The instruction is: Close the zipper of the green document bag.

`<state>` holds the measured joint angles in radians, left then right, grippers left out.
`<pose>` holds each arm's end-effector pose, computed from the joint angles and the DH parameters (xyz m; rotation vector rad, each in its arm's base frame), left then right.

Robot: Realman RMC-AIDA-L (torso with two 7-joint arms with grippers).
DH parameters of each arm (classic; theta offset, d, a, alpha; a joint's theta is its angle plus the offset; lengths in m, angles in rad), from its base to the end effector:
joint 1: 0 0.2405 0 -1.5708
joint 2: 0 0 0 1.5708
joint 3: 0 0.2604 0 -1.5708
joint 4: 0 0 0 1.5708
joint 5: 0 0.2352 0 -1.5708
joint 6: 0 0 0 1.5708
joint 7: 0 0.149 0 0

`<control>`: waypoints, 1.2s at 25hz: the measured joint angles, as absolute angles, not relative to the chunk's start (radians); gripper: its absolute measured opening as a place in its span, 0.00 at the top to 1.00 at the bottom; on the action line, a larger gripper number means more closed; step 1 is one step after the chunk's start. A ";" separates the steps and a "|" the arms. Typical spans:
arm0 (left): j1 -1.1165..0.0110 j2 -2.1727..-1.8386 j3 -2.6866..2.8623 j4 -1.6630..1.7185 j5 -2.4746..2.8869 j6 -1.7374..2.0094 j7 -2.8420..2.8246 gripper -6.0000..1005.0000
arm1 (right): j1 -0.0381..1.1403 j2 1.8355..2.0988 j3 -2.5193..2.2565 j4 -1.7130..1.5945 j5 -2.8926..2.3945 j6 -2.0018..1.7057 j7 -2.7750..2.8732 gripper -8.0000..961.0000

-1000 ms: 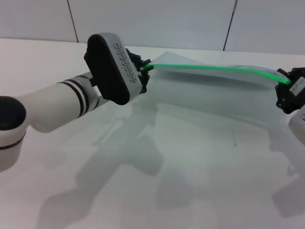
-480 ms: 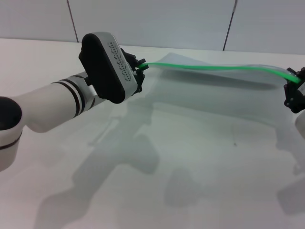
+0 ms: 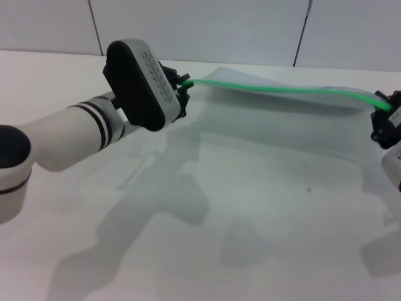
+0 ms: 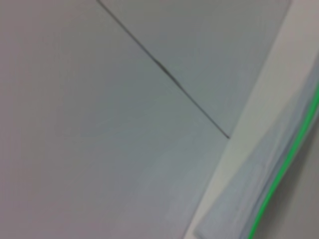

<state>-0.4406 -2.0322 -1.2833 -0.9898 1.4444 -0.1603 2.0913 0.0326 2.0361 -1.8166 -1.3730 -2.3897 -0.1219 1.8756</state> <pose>-0.2045 0.4296 -0.0695 -2.1853 0.1719 0.0132 0.2536 0.3673 -0.0078 -1.9914 -0.0124 -0.1242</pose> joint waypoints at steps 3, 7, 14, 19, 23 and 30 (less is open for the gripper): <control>-0.442 -2.034 -1.296 -0.997 1.383 -0.136 2.086 0.77 | 0.029 2.041 -1.849 -1.320 -2.339 0.038 1.880 0.81; -0.450 -2.034 -1.334 -1.009 1.214 -0.140 2.086 0.76 | 0.033 2.040 -1.938 -1.239 -2.157 0.363 1.885 0.80; -0.437 -2.032 -1.524 -0.951 0.856 -0.491 2.118 0.70 | 0.130 2.032 -2.105 -1.075 -1.927 0.836 2.103 0.59; -0.428 -2.032 -1.541 -0.881 0.711 -0.644 2.226 0.50 | 0.180 2.030 -2.149 -0.960 -1.930 0.893 2.452 0.40; -0.388 -2.039 -1.495 -0.858 0.565 -0.698 2.418 0.38 | 0.240 2.032 -2.233 -0.839 -1.927 0.957 2.554 0.30; -0.364 -2.042 -1.399 -0.804 0.268 -0.703 2.668 0.24 | 0.299 2.037 -2.337 -0.752 -1.864 1.023 2.585 0.25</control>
<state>-0.3636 -2.0417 -1.3988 -0.8038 0.2677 -0.7035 2.6675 0.2993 2.0368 -2.3371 -0.7525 -1.8637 1.0234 2.5850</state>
